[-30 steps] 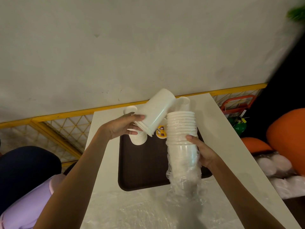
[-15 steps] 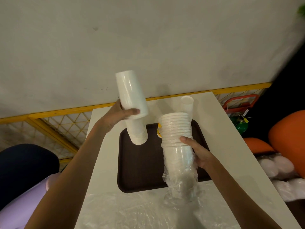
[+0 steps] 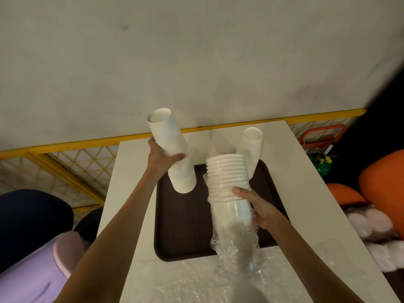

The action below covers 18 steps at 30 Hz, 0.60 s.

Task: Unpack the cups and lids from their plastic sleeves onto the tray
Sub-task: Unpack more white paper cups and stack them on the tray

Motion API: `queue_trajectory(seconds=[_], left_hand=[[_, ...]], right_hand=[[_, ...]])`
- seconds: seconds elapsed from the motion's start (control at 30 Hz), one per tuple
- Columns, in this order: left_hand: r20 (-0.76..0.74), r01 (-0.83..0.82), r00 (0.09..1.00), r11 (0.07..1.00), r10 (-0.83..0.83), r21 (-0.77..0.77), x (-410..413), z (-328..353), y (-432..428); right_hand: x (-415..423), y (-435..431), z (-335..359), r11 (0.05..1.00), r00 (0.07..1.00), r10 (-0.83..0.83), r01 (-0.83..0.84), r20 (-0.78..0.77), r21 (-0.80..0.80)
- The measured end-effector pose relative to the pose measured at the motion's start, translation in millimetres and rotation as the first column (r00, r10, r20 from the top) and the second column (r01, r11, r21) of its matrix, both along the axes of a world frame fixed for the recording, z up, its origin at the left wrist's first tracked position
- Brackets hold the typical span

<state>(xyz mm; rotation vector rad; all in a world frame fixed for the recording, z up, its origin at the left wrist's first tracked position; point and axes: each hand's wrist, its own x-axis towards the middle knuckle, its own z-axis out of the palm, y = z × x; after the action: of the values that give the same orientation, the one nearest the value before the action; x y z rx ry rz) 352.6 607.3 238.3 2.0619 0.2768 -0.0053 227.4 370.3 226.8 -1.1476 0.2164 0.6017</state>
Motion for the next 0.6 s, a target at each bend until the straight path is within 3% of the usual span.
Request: queue_trajectory(seconds=[0.2,0.37,0.47,0.6], left_hand=[[-0.329,0.110,0.939,0.994,-0.100,0.012,-33.0,-23.9,-1.4],[-0.602,0.286,0.779,0.954,-0.176,0.091,-54.5,-30.2,-3.6],[-0.603,0.279,0.766,0.960,-0.225,-0.004,-55.2,-27.5,-8.1],[-0.434,0.231,0.837,0.935,-0.333,-0.271,-51.7,1.4,-25.8]], right_hand=[[-1.3,2.3,-4.7,1.000,1.000,0.018,-0.019,-0.016,-0.020],[-5.8,6.8,-5.0,0.999,0.999,0.035,-0.035,-0.014,-0.022],[-8.4,7.8,-4.6,0.998,0.999,0.042,-0.043,-0.005,-0.037],[-12.8,5.0,0.0,0.997,0.998,0.059,-0.058,0.019,-0.050]])
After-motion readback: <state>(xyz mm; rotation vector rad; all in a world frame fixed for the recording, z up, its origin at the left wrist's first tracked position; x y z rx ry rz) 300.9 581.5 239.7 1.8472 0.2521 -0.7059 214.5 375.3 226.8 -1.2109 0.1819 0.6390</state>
